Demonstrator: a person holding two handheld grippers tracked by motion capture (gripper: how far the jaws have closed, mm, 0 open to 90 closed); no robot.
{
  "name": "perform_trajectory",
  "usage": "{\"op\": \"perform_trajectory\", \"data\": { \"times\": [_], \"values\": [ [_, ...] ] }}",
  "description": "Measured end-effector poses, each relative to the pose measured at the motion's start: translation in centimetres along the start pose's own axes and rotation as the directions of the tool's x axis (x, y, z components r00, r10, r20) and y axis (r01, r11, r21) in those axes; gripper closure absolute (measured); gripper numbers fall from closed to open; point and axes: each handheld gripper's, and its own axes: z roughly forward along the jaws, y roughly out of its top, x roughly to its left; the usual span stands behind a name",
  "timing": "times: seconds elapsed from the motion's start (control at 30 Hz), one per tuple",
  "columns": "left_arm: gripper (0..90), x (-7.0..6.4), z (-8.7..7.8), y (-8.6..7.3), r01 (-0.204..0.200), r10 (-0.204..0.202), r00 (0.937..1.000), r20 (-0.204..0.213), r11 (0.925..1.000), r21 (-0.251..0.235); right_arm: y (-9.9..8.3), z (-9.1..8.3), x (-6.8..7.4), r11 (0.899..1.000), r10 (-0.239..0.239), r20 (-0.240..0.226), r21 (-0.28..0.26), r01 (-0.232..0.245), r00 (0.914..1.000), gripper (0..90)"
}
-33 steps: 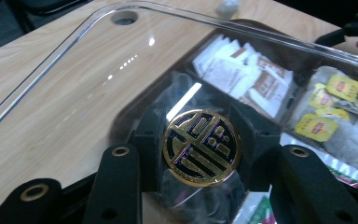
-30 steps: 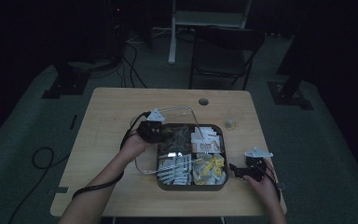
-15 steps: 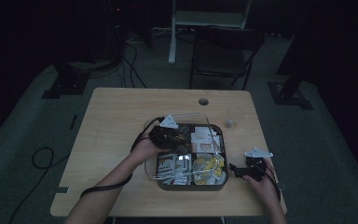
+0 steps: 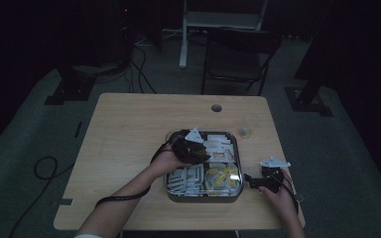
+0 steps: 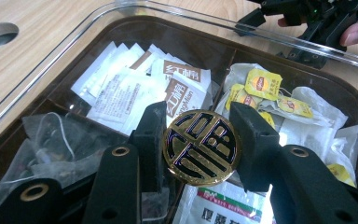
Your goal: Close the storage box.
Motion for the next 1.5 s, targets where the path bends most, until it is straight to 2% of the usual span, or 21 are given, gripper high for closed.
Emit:
{"op": "perform_trajectory", "data": {
  "times": [0.27,0.43,0.87,1.2,1.23,1.33,1.5],
  "values": [
    [59.6,0.1,1.3,0.0,-0.021,0.020,0.9997,0.011,0.9994,0.028,0.0,0.0,0.0,1.000,-0.001,0.001,0.000,0.001,1.0000,12.4],
    [59.6,0.3,2.1,0.0,-0.017,0.016,0.9997,0.016,0.9990,0.041,0.0,0.0,0.0,1.000,0.000,0.001,0.000,0.000,1.0000,12.3],
    [59.5,0.2,2.5,-0.5,-0.033,0.032,0.9993,0.019,0.9979,0.056,0.0,0.0,0.0,1.000,-0.001,0.001,0.000,0.001,1.0000,12.4],
    [58.9,0.3,2.4,-0.9,-0.013,0.013,0.9995,0.029,0.9997,0.023,0.0,0.0,0.0,1.000,-0.001,0.001,0.000,0.001,1.0000,12.4],
    [57.9,0.4,2.4,-0.9,0.001,-0.002,0.9991,0.042,0.9999,0.017,0.0,0.0,0.0,1.000,0.000,0.001,0.000,0.000,1.0000,12.3],
    [54.8,0.3,2.2,-1.0,-0.001,0.001,0.9988,0.049,0.9999,0.011,0.0,0.0,0.0,1.000,0.000,0.001,0.000,0.000,1.0000,12.3],
    [44.7,0.2,1.6,-1.1,0.009,-0.007,0.9977,0.068,0.9998,-0.018,0.0,0.0,0.0,1.000,0.000,0.001,0.000,0.000,1.0000,12.3]
  ]
}}
